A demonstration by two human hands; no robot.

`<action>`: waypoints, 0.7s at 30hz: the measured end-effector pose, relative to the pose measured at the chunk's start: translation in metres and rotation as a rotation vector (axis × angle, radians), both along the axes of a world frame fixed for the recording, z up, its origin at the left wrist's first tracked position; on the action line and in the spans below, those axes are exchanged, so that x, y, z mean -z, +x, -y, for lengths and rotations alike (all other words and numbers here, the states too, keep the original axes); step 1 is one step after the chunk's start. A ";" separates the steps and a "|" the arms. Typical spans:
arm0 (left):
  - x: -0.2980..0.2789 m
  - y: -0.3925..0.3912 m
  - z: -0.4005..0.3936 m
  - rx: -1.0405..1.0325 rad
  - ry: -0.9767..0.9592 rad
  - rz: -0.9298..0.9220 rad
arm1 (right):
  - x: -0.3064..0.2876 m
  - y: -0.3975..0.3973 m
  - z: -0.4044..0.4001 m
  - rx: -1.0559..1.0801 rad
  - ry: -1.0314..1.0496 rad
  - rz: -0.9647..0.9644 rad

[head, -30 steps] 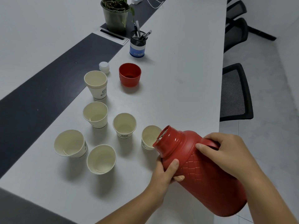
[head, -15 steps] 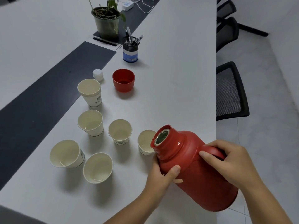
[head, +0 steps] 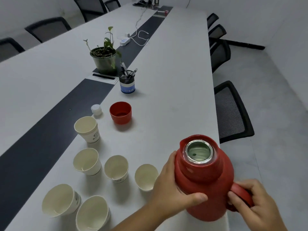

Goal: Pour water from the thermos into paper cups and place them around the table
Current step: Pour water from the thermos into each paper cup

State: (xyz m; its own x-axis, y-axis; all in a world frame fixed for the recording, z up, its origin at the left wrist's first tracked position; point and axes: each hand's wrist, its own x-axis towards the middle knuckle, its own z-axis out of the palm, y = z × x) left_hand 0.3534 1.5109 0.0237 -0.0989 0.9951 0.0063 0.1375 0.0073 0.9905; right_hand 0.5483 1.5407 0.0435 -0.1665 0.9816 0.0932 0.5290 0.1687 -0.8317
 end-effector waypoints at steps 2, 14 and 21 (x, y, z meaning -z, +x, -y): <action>-0.005 -0.004 -0.017 0.011 0.021 -0.085 | 0.005 0.001 -0.012 0.003 -0.016 -0.055; -0.005 -0.073 -0.122 -0.051 0.010 -0.269 | 0.042 -0.075 -0.123 -0.137 -0.133 -0.307; 0.021 -0.115 -0.163 -0.094 -0.021 -0.258 | 0.068 -0.124 -0.166 -0.115 -0.180 -0.309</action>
State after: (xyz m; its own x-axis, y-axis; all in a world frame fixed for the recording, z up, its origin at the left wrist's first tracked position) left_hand 0.2387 1.6735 0.0031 -0.1882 0.9819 0.0224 0.3831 0.0524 0.9222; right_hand 0.4241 1.7063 -0.0248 -0.2679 0.9633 -0.0160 0.2342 0.0490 -0.9710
